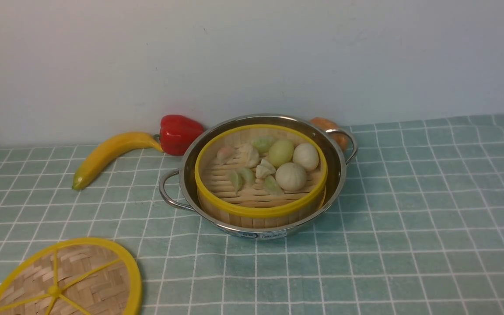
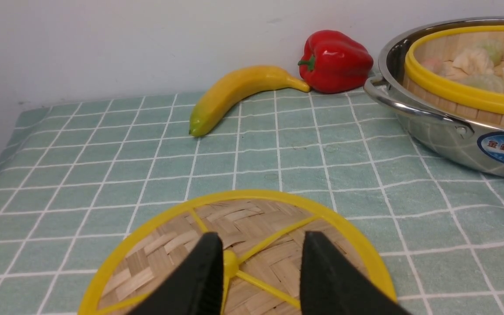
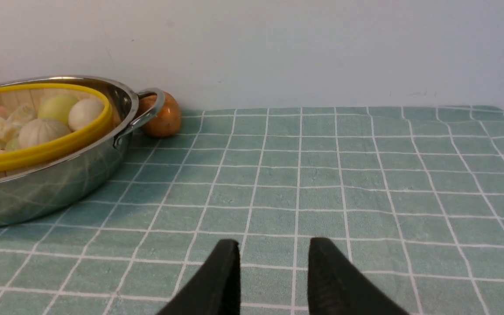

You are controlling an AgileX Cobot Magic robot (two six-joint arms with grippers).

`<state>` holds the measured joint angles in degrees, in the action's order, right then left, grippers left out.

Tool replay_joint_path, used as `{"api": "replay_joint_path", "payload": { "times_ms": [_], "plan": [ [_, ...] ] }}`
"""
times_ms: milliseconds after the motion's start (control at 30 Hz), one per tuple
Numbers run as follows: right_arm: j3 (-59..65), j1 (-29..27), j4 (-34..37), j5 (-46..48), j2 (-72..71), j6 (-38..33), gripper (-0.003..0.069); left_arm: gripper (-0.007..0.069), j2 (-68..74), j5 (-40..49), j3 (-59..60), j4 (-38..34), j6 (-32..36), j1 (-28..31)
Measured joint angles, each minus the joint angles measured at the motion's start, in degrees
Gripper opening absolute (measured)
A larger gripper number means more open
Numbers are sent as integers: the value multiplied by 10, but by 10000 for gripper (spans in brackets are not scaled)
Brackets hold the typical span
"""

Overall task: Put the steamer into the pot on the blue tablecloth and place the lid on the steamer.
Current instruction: 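Grasp the bamboo steamer lid lying on the table by its centre knob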

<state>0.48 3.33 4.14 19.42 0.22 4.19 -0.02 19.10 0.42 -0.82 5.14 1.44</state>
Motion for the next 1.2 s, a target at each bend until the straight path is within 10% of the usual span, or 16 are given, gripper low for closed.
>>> {"api": "replay_joint_path", "payload": {
  "times_ms": [633, 1200],
  "plan": [
    [0, 0, -2, 0, 0, 0, 240, 243, 0, -31, 0, 8, -1, 0],
    [0, 0, 0, 0, 0, 0, 240, 243, 0, -198, 0, -137, -91, 0]
  ]
}}
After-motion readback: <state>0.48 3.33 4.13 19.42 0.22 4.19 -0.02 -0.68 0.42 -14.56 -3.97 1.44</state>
